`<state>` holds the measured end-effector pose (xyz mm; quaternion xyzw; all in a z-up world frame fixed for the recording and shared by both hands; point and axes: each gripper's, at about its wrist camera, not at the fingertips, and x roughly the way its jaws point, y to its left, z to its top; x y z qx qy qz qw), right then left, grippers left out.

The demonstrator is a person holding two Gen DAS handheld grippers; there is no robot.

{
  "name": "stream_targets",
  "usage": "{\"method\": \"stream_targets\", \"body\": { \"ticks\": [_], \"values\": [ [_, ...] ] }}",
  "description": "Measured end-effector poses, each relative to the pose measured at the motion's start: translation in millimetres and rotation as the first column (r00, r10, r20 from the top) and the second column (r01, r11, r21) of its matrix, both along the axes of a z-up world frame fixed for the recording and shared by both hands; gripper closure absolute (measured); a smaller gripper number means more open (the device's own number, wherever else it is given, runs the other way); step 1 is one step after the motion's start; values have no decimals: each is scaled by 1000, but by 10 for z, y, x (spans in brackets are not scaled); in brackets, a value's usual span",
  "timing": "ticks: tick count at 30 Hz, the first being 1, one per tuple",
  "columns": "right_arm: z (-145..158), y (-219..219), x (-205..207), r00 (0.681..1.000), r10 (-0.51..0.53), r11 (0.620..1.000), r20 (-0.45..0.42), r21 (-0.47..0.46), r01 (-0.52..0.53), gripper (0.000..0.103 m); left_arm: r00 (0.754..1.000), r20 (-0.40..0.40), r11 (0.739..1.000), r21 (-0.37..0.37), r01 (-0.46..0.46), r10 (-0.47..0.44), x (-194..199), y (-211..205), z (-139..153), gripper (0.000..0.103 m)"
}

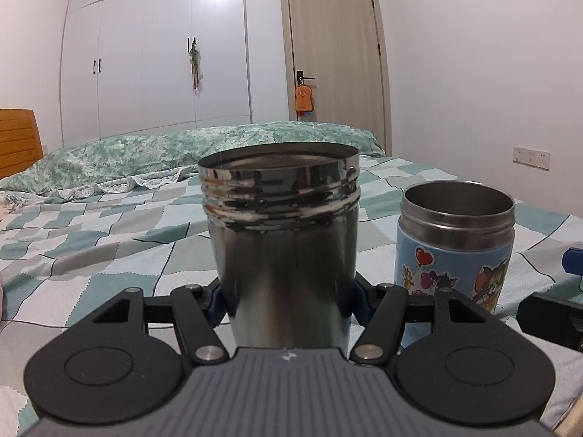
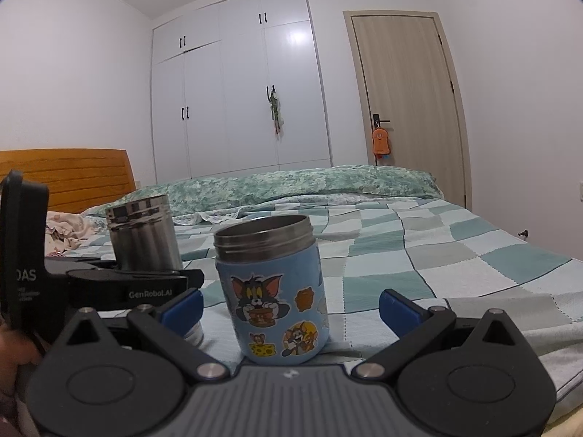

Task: Flip cup upright
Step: 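Lower the silver bottle upright beside the blue cup and open the left gripper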

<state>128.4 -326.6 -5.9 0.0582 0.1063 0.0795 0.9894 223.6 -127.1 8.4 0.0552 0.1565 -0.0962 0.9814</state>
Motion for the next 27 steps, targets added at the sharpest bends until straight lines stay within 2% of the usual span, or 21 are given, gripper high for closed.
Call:
{"method": "stream_targets", "body": {
  "ticks": [2,7,20,27],
  "values": [
    [1,12,-7,1000,3,1000,4,-4,-3,0,1000,6,1000,0,-9,9,-25,20,28,24],
    [8,53,-38,1000,9,1000,22,-14,-8,0,999,46,1000,-1,-20,20,-185,80,140,1],
    [174,314,-406,996,42,995,84,-95,-34,0,990,104,994,-60,-93,98,-834,583,481,0],
    [241,427,-685,995,49,991,88,-126,-38,0,985,125,989,-105,-108,121,-1277,869,480,0]
  ]
}}
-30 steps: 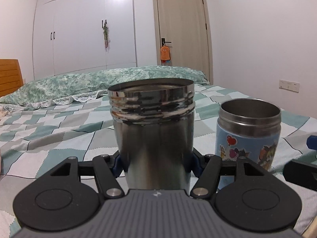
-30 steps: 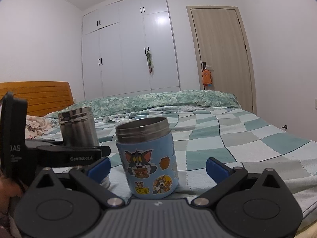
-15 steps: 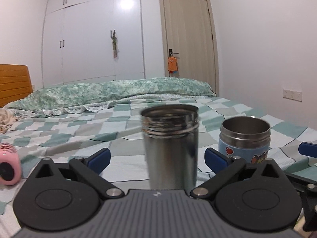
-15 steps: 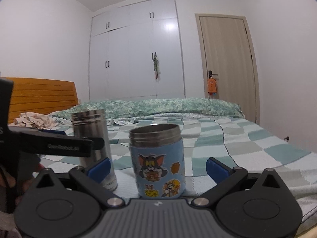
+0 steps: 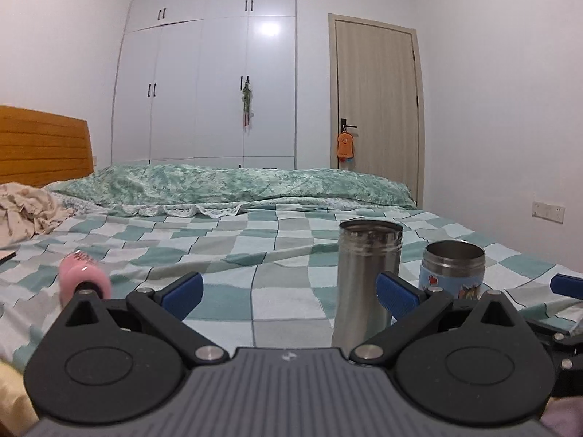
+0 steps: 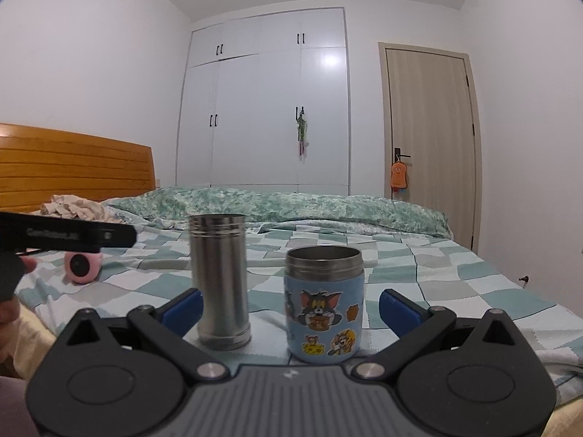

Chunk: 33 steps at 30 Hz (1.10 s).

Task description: Flip cup upright

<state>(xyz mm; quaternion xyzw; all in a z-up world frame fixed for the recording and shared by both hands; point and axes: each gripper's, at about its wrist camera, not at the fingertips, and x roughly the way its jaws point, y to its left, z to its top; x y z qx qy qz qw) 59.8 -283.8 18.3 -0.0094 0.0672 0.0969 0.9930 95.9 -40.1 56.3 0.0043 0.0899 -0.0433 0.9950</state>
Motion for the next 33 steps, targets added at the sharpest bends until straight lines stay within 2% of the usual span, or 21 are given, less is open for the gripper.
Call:
{"method": "stream_targets", "body": {
  "ticks": [15,24,33],
  "values": [
    [-135,212,-352,1000,-1,999,-12,-48,0,0,998,21,998,0,-58,58,-609,308,-368,0],
    [-209,297,-412,999,1,999,33,-32,0,0,995,48,996,3,-85,85,-682,346,-523,0],
    [-228,310,-456,998,6,1000,63,-2,-6,0,993,86,996,19,-84,82,-738,296,-555,0]
  ]
}}
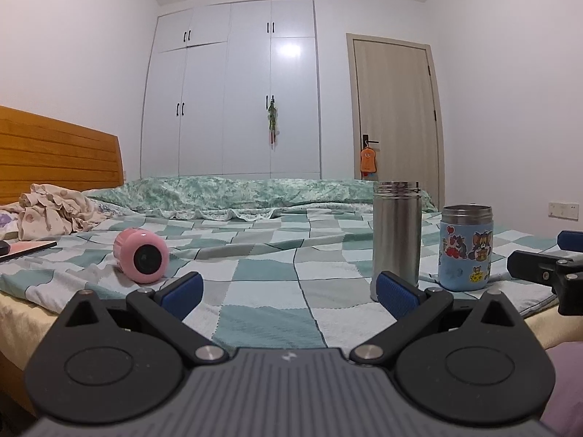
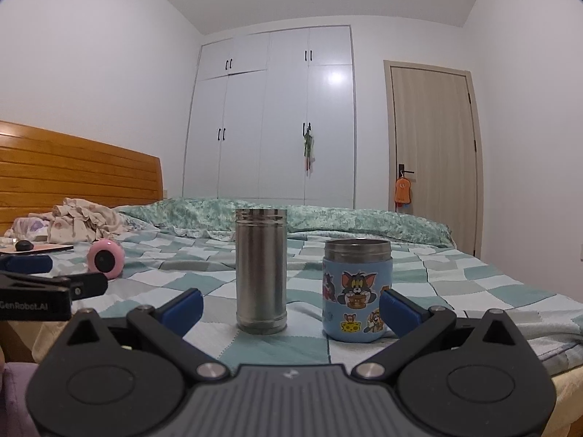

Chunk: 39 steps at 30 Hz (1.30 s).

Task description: Flip cup upright

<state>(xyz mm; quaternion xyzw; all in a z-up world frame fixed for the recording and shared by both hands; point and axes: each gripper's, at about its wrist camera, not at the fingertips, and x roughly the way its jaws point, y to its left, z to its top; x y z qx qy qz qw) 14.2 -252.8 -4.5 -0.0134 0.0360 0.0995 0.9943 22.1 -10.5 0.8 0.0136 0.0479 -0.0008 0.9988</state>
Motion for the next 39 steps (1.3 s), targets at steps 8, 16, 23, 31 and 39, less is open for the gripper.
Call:
{"method": "stream_targets", "body": {
  "ticks": [8,16,23,31,39],
  "values": [
    [-11,3,-17,1000,-7,1000,8,-8,7,0,1000,-1,1000,-11,-5,5,0,23,-10,0],
    [-9,1,-20,1000,-8,1000,9,-10,8,0,1000,2,1000,-10,-4,4,-5,25,-15,0],
    [-9,-1,-19,1000,-9,1000,11,-9,9,0,1000,3,1000,-9,-3,3,-9,24,-14,0],
    [-11,4,-16,1000,-8,1000,11,-10,9,0,1000,5,1000,-9,-3,3,-12,27,-12,0],
    [-10,3,-16,1000,-8,1000,11,-10,9,0,1000,6,1000,-9,-3,3,-15,33,-12,0]
  ]
}}
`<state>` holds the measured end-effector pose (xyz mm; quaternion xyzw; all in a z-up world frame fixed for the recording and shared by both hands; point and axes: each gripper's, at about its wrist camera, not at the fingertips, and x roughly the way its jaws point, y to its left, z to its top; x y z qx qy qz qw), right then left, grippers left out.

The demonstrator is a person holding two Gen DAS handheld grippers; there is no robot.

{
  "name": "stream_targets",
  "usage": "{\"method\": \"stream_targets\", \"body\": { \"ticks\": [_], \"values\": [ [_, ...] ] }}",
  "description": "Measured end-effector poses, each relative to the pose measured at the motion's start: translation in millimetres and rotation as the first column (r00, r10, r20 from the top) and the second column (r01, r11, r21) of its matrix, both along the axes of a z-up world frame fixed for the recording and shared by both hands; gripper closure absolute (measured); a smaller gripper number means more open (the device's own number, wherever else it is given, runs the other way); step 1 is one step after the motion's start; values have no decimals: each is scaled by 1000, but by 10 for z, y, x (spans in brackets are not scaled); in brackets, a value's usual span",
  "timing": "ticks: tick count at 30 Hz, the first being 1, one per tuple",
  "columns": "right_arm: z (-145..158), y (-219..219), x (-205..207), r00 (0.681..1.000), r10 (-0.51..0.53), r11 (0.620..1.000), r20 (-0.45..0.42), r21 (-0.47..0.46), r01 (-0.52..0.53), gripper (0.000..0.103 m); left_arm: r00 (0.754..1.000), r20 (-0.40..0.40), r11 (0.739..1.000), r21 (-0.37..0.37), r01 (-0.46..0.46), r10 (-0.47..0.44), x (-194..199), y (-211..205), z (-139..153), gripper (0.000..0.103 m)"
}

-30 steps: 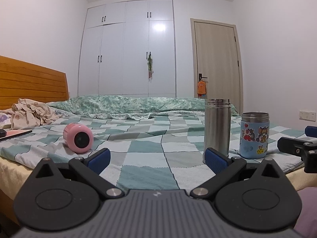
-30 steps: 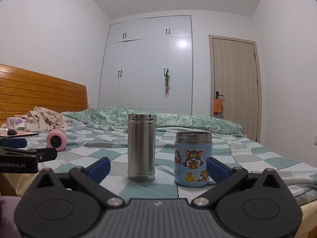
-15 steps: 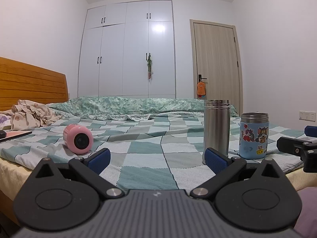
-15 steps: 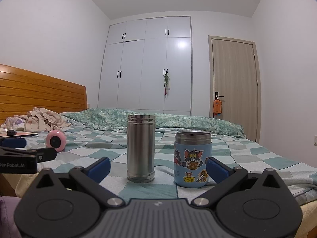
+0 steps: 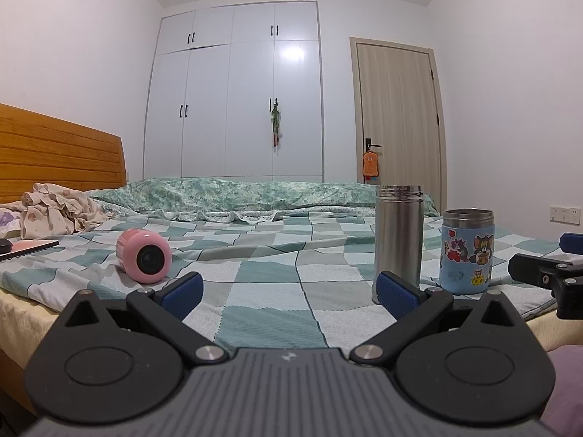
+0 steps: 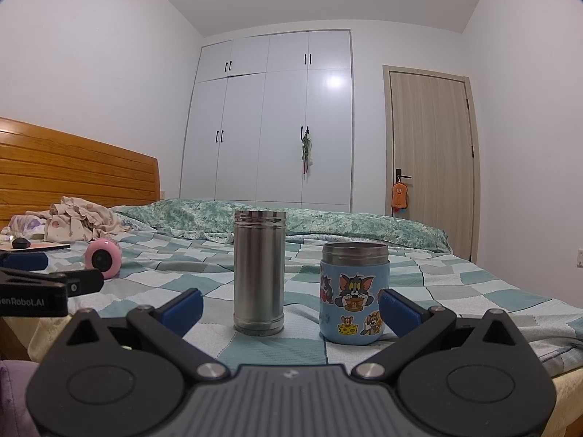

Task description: Flip cup upright

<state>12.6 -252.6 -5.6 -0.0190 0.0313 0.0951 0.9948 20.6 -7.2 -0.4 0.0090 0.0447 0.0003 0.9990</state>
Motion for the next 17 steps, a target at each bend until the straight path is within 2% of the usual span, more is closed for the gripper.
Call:
{"method": "stream_targets", "body": {
  "ticks": [17],
  "values": [
    [-2,3,-3,1000,0,1000,0,0,0,0,1000,10,1000,-12,8,-8,-17,5,10,0]
  ]
}}
